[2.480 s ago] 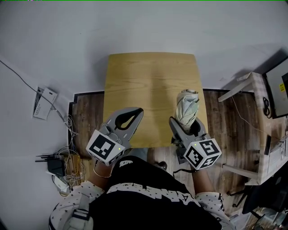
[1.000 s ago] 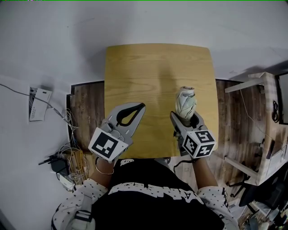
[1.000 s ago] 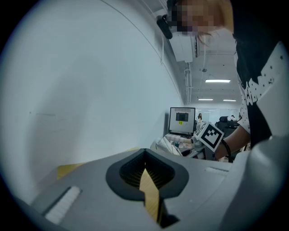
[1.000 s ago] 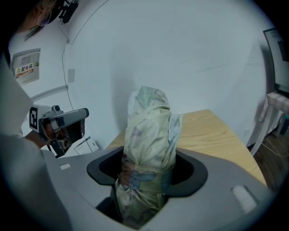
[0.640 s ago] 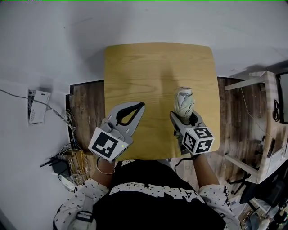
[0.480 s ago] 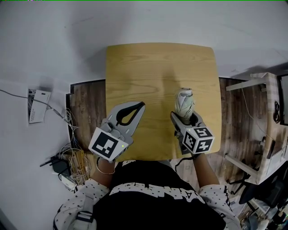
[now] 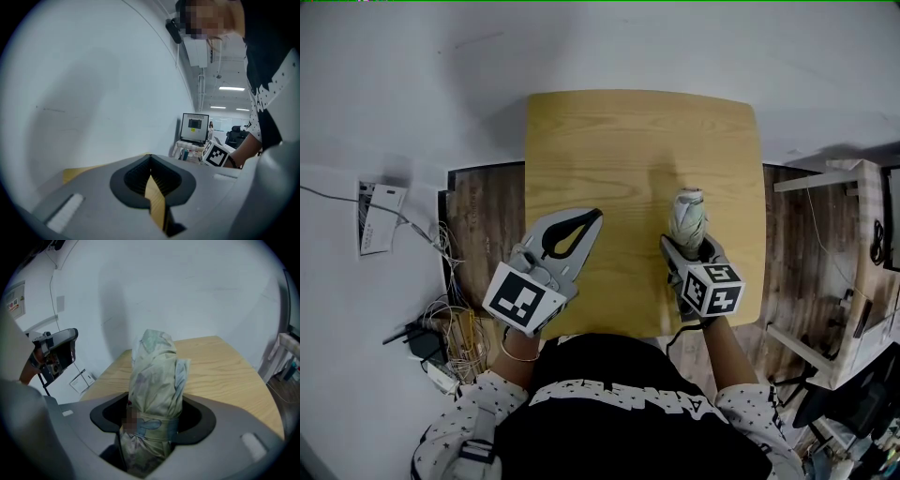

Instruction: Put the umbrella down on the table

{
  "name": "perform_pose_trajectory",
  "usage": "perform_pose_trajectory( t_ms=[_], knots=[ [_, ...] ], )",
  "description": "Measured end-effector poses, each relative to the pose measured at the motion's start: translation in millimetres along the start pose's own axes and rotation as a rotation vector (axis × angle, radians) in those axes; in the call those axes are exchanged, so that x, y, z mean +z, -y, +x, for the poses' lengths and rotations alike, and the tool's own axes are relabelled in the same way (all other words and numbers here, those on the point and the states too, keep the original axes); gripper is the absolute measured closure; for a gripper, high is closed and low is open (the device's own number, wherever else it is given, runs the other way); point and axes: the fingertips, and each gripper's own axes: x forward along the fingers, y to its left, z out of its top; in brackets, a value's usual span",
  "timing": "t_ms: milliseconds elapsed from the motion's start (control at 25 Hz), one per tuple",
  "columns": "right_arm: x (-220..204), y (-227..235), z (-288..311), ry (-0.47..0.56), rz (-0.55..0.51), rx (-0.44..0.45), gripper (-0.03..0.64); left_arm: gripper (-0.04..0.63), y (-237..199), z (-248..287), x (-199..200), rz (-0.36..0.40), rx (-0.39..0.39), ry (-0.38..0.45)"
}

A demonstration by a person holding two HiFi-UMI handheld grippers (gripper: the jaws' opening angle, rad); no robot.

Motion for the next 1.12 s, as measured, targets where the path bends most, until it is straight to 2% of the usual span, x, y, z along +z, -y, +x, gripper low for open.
perform_pose_trajectory(
  t_ms=[360, 560, 800, 960, 1120],
  knots=[
    [-11.8, 0.4, 15.1, -0.076, -0.02, 0.003, 0.307, 0.598, -9.4, 1.5, -3.6, -0.019, 0.006, -0.028],
    [-17.8, 3.1, 20.7, -0.106, -0.013, -0.006, 0.305, 0.598, -16.8, 3.1, -1.8, -0.01, 0.015, 0.002],
    [-22.2, 5.0, 24.9, -0.131, -0.009, -0.011, 0.303, 0.598, -19.2, 1.6, -6.3, -0.015, 0.023, -0.032],
    [-20.7, 4.9, 25.2, -0.119, 0.002, -0.008, 0.299, 0.598, -19.4, 0.4, -5.4, -0.014, 0.028, -0.028],
    [-11.7, 3.3, 22.6, -0.092, -0.032, -0.019, 0.302, 0.598, -21.5, -1.6, -1.3, -0.019, 0.036, -0.001]
  ],
)
